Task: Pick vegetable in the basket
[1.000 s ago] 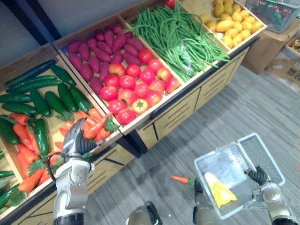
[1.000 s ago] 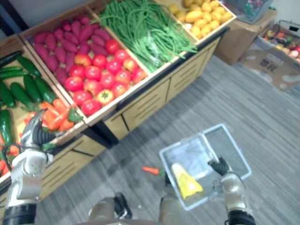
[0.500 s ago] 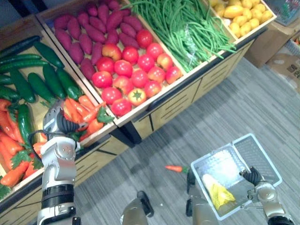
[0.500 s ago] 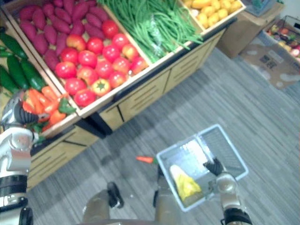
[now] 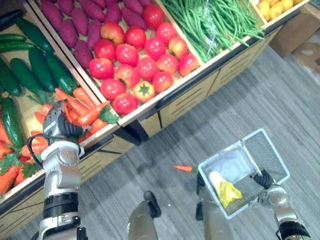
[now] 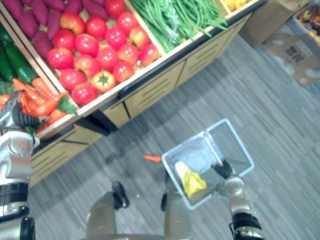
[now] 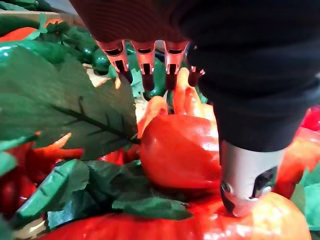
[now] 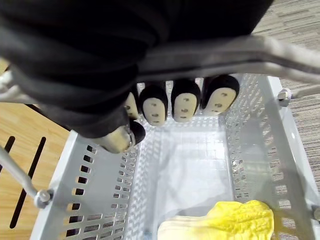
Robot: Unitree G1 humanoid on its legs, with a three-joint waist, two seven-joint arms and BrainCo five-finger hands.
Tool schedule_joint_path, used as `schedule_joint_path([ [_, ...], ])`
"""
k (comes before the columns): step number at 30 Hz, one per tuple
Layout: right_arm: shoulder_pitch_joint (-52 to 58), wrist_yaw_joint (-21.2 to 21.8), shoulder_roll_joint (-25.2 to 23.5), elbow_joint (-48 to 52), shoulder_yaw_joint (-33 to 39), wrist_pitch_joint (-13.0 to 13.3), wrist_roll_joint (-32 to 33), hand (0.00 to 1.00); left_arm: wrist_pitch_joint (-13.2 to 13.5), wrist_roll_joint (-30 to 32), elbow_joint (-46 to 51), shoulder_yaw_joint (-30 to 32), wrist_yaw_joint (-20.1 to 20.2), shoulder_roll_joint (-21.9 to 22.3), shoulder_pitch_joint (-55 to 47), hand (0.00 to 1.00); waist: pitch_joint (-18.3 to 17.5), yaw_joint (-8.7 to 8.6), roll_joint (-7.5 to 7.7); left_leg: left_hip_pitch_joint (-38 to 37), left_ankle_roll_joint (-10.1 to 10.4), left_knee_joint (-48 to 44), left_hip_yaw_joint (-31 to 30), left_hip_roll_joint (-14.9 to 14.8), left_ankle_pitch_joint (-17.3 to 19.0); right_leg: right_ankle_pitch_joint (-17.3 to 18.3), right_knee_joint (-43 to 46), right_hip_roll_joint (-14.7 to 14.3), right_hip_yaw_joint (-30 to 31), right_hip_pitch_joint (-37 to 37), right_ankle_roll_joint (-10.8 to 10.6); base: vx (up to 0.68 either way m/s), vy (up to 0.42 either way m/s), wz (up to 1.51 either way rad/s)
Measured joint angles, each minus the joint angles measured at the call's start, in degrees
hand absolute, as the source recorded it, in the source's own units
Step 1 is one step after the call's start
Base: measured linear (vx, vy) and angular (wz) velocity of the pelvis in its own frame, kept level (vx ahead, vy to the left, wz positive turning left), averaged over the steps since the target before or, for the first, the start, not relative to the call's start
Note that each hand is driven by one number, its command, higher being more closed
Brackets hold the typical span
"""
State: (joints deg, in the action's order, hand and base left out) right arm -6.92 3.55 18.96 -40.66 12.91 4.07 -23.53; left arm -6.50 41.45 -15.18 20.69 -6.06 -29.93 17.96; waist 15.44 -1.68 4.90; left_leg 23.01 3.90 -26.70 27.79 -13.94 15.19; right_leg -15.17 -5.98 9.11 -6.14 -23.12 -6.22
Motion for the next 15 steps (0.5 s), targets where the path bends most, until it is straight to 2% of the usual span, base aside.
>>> schedule_joint_path([
  [3,-0.18,-0.62,-0.03,0.00,0.00,-0.02,0.01,1.00,-0.18,0.00,1.32,0.08,0.00,0.01,-0.15,0.00,0.58,0.19,0.05,0.35,0.01,0.12,0.16,0.05,0.00,0.00,0.00,-0.02,0.19,-0.53,0.00,-0.02,-0.041,-0.02],
  [4,-0.24,-0.83,-0.03,0.01,0.01,-0.02,0.04,1.00,-0.28,0.00,1.58,0.12,0.00,0.01,-0.13,1.00,0.76,0.18,0.05,0.58,0.01,0.06,0.16,0.05,0.00,0.00,0.00,-0.02,0.21,-0.75,0.00,-0.02,-0.037,0.00],
  [15,-0.25,-1.18,-1.31,1.11,0.00,-0.02,1.57,1.00,-1.16,0.35,2.68,1.74,-0.23,0.02,0.74,1.00,1.91,0.24,0.33,0.81,0.44,-0.48,0.92,-0.77,0.41,0.00,0.01,-0.65,0.96,-1.35,0.00,-0.02,-0.036,-0.04],
])
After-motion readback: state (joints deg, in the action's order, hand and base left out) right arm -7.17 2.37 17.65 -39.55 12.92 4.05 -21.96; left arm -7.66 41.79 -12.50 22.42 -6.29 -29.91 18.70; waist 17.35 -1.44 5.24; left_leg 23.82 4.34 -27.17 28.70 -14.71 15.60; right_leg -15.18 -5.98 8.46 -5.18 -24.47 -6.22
